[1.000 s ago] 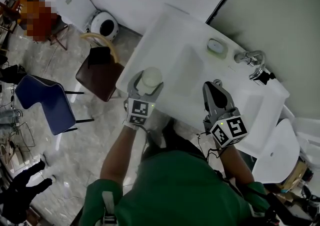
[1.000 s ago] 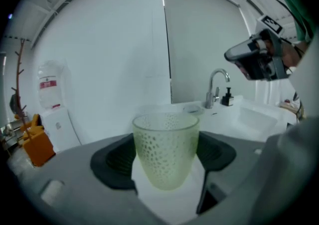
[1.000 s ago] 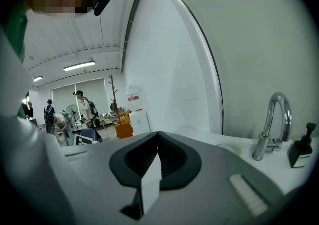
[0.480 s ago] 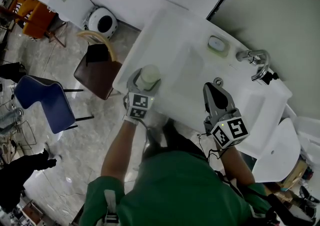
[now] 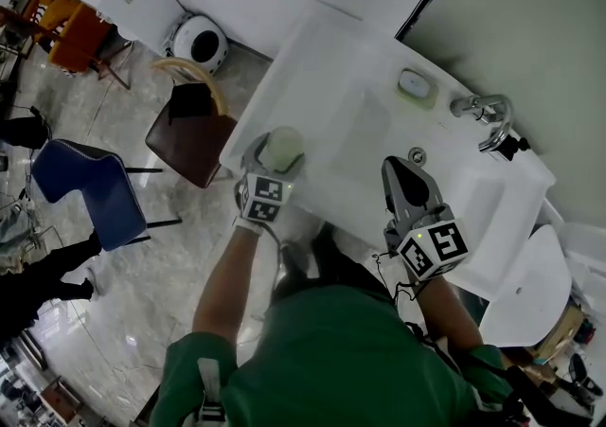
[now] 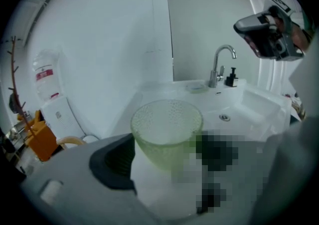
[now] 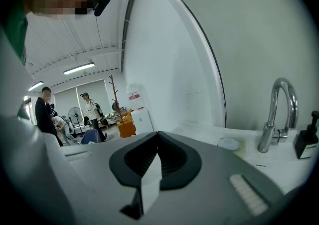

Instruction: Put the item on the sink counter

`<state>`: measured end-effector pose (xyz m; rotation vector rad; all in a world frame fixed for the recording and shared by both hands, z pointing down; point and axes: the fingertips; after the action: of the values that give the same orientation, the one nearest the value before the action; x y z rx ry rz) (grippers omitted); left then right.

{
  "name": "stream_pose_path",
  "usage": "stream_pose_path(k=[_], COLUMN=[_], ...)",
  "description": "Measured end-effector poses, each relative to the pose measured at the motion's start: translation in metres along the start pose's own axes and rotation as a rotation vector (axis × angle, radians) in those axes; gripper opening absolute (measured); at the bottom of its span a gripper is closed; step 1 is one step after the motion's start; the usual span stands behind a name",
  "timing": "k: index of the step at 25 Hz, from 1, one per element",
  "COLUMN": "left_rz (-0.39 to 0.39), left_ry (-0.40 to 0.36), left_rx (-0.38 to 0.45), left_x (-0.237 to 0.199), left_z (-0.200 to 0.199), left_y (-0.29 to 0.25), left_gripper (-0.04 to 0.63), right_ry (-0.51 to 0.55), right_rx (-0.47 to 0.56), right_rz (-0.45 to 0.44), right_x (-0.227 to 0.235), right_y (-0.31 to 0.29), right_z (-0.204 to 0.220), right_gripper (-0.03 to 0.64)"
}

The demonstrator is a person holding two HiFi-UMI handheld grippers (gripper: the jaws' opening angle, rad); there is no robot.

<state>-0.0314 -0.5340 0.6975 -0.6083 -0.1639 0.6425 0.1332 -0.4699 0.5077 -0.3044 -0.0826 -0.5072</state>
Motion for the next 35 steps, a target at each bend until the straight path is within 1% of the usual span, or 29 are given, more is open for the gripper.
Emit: stream_pose_path(k=[5,7,11,13,15,17,20,22,25,26,28,30,32,35], left_rz=[-0.002,-0.012,-0.057,-0.084,-0.113,-0.133,-0.14,-0.145,-0.168,-0.171,-0.164,-0.153,-0.146,-0.125], left_ry=[0.004,0.004,0.015,0.031,0.06,0.099,0.138,0.165,0.248,0.26,0.249,0.218,0.189,0.168], left_rx=[-0.022,-0.016,0.001,0.027,0.071,0.136,0.246,0.303,0.397,0.432,0.49,0.533,0.562,0.589], left_x=[0.0,-0.002,-0.012,-0.019,-0.026,-0.031,-0.032,-0.032,-0.037,-0.037,-0.035,-0.03,-0.024,-0.017], left_z=[0.01,0.01,0.001,-0.006,-0.018,-0.034,-0.063,-0.079,-0.102,-0.112,-0.129,-0.144,-0.154,-0.161], left_y=[0.011,0.023,0.061,0.083,0.107,0.133,0.173,0.198,0.237,0.25,0.273,0.294,0.311,0.33], left_gripper=[0.397,0.397,0.397,0.393,0.377,0.353,0.317,0.292,0.206,0.186,0.161,0.131,0.115,0.097], right_ry=[0.01,0.013,0.02,0.027,0.039,0.047,0.063,0.08,0.113,0.12,0.134,0.155,0.171,0.189], right_rx=[0.017,0.025,0.042,0.043,0.049,0.06,0.082,0.103,0.141,0.156,0.184,0.205,0.22,0.237], right_rz=[-0.001,0.002,0.014,0.019,0.023,0.032,0.046,0.054,0.068,0.075,0.086,0.093,0.1,0.108], right_x=[-0.008,-0.012,-0.02,-0.025,-0.032,-0.039,-0.051,-0.06,-0.073,-0.077,-0.084,-0.093,-0.102,-0.117], right_y=[0.005,0.007,0.011,0.014,0.016,0.019,0.024,0.027,0.033,0.035,0.04,0.047,0.054,0.063], right_z=[-0.005,-0.01,-0.021,-0.025,-0.029,-0.034,-0.044,-0.053,-0.069,-0.075,-0.086,-0.096,-0.102,-0.107], right_gripper=[-0.002,-0.002,-0.002,-0.002,-0.002,-0.002,-0.002,-0.002,-0.002,-0.002,-0.002,-0.002,-0.002,-0.002])
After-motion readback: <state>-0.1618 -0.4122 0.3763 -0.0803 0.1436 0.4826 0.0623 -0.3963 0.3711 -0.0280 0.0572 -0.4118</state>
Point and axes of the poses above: the fingertips, and each gripper's own axes: y backward along the fingers, x to its right, z out of its underside, and after that the axes turned 8 degrees about y, right-handed
